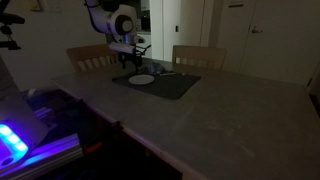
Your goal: Put the spoon on the white plate
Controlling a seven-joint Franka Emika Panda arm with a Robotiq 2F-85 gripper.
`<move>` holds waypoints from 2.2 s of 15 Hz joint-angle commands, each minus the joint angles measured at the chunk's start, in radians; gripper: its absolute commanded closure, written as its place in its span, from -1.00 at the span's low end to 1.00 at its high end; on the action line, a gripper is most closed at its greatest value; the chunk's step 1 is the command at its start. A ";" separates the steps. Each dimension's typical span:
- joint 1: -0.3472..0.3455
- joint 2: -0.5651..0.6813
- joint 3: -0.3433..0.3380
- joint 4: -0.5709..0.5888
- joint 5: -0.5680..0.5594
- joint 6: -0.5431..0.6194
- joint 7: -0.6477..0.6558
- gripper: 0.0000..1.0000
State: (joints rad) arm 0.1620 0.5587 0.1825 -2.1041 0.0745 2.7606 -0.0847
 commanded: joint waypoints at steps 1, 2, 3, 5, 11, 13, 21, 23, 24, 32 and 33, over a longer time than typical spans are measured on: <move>-0.001 0.016 -0.008 0.018 -0.017 -0.004 0.019 -1.00; -0.001 0.018 -0.009 0.017 -0.015 -0.001 0.020 -1.00; -0.001 0.018 -0.010 0.015 -0.015 0.001 0.021 -1.00; -0.002 0.014 -0.013 0.007 -0.013 0.007 0.024 -1.00; -0.010 0.014 -0.012 -0.006 -0.004 0.016 0.036 -0.95; -0.012 0.009 -0.015 -0.017 -0.002 0.021 0.044 -0.82; -0.018 0.011 -0.018 -0.036 0.004 0.026 0.069 -0.40; -0.021 0.014 -0.018 -0.039 0.006 0.025 0.072 -0.34; -0.021 0.015 -0.017 -0.040 0.007 0.026 0.074 -0.27; -0.030 0.011 -0.022 -0.044 0.006 0.028 0.077 0.88; -0.031 0.011 -0.022 -0.044 0.006 0.029 0.078 0.95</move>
State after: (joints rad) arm 0.1365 0.5600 0.1558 -2.1378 0.0767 2.7640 -0.0131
